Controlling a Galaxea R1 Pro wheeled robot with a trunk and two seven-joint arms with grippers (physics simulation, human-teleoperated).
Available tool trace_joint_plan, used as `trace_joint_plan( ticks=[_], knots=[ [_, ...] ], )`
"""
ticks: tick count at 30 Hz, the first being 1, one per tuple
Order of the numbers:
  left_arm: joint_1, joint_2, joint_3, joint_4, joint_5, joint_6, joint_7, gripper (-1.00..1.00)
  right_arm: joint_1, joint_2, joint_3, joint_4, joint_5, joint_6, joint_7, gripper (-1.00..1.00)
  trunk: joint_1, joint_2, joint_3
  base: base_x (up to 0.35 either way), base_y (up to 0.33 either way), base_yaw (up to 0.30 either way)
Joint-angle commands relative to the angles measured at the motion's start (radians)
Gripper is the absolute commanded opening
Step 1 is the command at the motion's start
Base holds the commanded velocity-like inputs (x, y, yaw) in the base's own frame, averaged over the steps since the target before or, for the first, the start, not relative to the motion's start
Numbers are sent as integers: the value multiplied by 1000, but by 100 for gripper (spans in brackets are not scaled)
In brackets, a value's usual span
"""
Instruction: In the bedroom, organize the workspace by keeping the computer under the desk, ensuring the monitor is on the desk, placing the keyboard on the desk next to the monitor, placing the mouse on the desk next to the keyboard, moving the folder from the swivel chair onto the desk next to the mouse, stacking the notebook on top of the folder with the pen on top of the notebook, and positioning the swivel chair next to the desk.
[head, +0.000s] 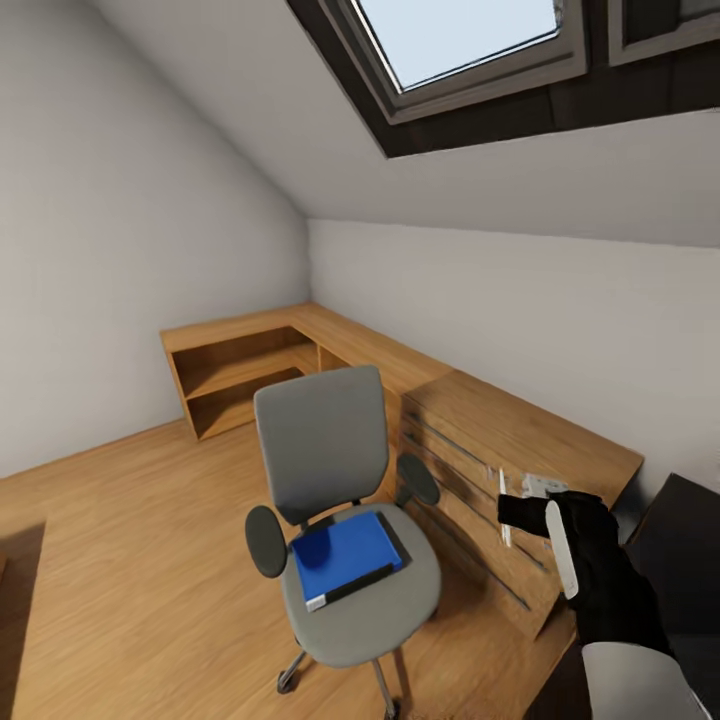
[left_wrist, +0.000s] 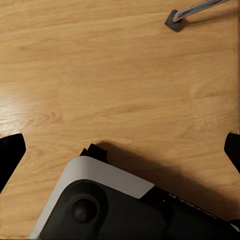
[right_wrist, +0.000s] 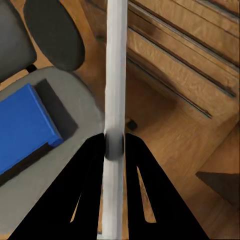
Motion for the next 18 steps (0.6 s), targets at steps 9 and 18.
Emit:
trace_joint_plan(
  ticks=[9,18],
  knots=[
    [0,-6,-3,90,3,-120,1,100,4,-57,-92,-35,-5,-4,13,-100,-34,63,21,0,0,-92],
    [0,-6,-33,175,-97,-280,0,100,67,-115,-93,-28,-11,-65,18,-100,-65,119,46,0,0,-2]
  ],
)
